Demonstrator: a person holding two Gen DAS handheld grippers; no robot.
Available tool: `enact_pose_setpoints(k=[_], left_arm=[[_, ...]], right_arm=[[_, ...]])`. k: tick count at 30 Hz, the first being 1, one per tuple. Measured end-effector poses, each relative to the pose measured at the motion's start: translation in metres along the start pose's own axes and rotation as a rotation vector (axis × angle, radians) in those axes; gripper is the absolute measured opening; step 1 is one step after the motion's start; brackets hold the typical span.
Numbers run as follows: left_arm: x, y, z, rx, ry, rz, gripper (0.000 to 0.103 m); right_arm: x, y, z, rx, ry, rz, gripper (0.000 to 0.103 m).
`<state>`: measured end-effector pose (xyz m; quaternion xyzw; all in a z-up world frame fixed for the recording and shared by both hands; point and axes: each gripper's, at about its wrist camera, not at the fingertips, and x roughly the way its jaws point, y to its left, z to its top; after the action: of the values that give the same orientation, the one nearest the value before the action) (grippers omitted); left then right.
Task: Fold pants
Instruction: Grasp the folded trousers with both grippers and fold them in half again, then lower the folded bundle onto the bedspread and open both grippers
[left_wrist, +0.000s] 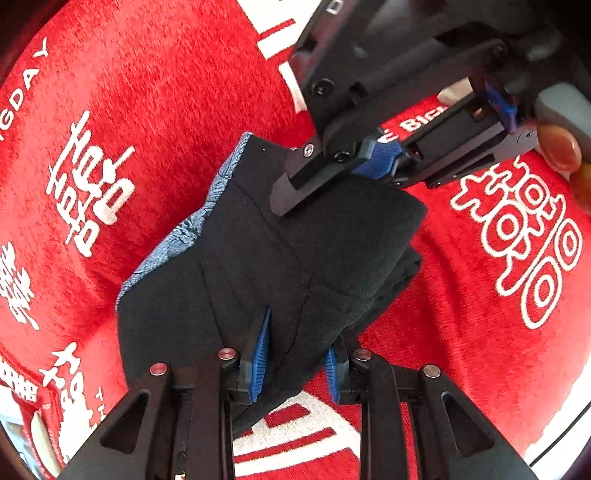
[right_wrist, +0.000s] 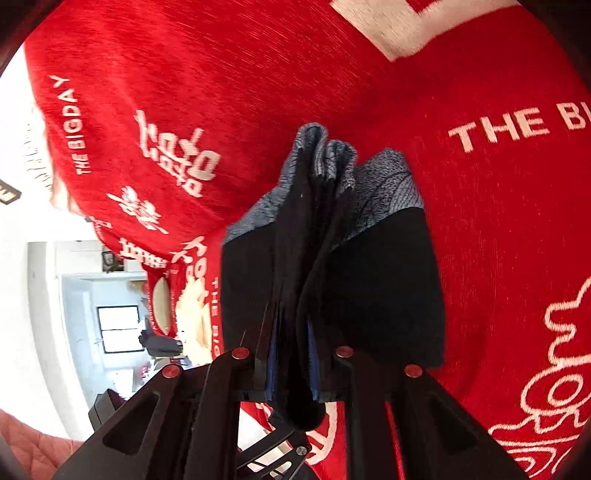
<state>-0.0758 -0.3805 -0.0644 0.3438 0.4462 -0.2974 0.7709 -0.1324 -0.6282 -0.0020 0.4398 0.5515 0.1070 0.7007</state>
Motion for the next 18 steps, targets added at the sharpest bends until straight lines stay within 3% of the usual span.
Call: enact_pose_setpoints(k=[3,6,11,15,18], left_arm=[[0.005,-0.009,0.003,0.013,0.012,0.006,0.026],[0.022,-0.014,0.002,0.028,0.05,0.011,0.033],[0.014,-0.006,-0.007,0.008,0.026,-0.04,0.083],[0.0,0.008,-0.013,-0.022,0.031,-0.073,0.083],[-0.006,0.034,-0.017,-0.104,0.05,-0.115,0.083]], right_arm=[[-0.003,-0.01,0.0,0.001,-0.003,-0.038,0.014],[0.011,-0.028,-0.002,0.009,0.029,-0.113,0.015],[0.015,-0.052,-0.011,0.078,0.003,-0.105,0.018],[0.016,-0.045,-0.016,0.079,-0.017,-0.148,0.019],[0.018,-0.029,-0.018,0.037,-0.022,-0.241,0.023]])
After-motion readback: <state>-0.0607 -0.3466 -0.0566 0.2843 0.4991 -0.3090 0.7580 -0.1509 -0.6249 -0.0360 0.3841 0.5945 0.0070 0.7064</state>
